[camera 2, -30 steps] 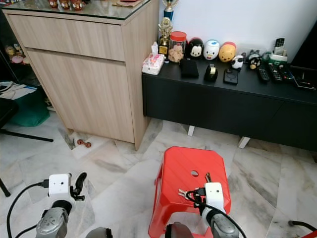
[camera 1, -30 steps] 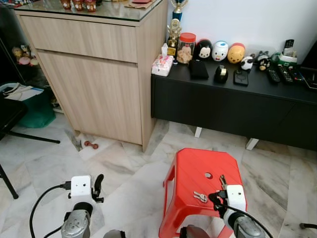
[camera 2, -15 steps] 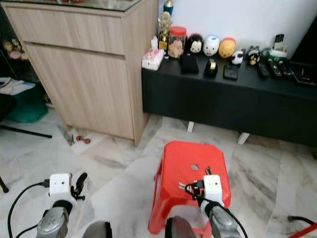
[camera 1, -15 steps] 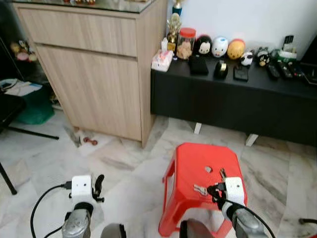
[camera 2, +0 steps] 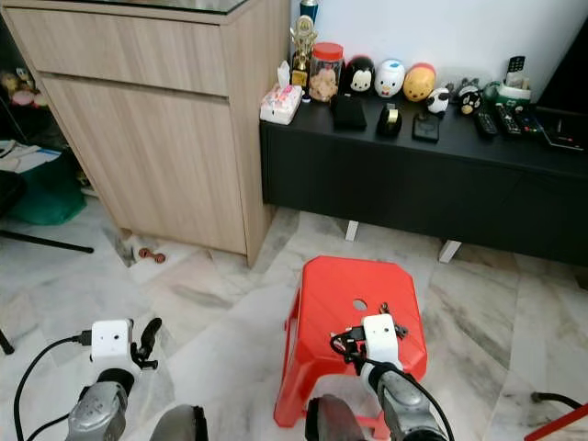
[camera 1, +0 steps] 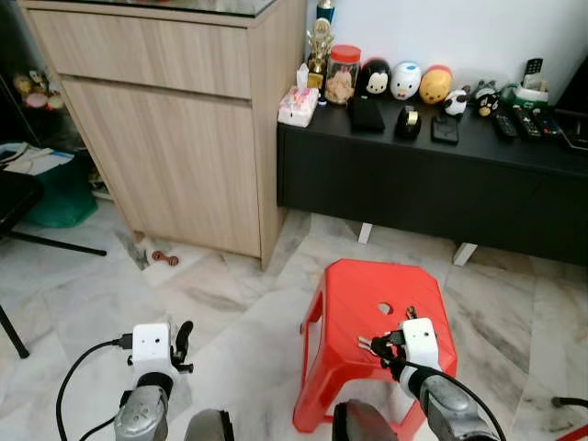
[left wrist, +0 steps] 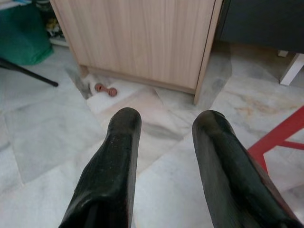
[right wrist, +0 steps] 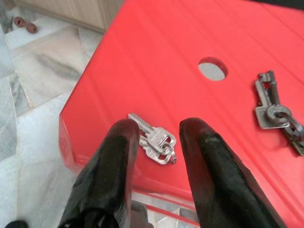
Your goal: Hang keys on a hook
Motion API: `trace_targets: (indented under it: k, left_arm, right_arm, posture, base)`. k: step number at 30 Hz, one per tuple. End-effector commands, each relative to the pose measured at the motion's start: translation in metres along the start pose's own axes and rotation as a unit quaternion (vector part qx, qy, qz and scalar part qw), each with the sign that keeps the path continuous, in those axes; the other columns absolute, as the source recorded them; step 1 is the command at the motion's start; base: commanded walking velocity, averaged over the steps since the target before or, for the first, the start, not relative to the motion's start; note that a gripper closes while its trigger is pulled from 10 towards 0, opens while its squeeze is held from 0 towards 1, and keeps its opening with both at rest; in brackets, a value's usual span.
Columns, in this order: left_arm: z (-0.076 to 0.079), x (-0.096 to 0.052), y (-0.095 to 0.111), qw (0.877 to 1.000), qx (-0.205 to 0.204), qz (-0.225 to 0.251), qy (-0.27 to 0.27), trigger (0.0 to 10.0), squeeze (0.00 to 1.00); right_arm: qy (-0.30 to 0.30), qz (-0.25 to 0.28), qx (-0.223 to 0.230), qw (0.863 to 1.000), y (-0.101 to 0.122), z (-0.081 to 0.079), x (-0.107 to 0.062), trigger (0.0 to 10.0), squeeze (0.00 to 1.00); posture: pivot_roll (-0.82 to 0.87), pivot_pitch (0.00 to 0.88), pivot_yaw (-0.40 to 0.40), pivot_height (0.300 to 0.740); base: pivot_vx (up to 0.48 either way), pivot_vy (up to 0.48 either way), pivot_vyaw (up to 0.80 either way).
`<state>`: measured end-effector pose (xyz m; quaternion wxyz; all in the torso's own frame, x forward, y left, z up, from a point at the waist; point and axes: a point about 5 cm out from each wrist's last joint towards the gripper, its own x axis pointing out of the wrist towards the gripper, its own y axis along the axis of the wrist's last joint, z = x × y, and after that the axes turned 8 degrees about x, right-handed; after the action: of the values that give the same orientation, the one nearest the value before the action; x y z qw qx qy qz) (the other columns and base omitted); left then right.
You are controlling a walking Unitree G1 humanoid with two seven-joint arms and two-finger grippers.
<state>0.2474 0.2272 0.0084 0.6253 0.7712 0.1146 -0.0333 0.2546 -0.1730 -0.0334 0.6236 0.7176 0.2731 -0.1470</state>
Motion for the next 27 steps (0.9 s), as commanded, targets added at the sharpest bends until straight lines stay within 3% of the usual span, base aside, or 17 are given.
trace_targets:
  k: [1, 12, 27]
  left_arm:
    - [-0.002, 0.001, 0.004, 1.000, 0.001, 0.005, -0.001, 10.0, 0.00]
    - [-0.008, 0.004, 0.051, 0.995, 0.011, 0.095, -0.003, 10.0, 0.00]
    - [-0.003, -0.010, 0.061, 0.995, 0.007, 0.096, -0.007, 10.0, 0.00]
  right_arm:
    - [0.003, -0.003, -0.005, 1.000, 0.003, 0.000, 0.001, 10.0, 0.00]
    - [-0.025, 0.008, 0.001, 1.000, 0.012, -0.004, 0.007, 10.0, 0.00]
    - [-0.047, 0.034, 0.018, 0.998, 0.026, 0.000, 0.009, 10.0, 0.00]
  posture:
    - [0.00, 0.090, -0.084, 0.612]
    - [0.03, 0.185, -0.078, 0.612]
    - [0.02, 0.225, -0.095, 0.612]
  base:
    - [0.000, 0.000, 0.00]
    - [0.000, 0.000, 0.00]
    - [0.000, 0.000, 0.00]
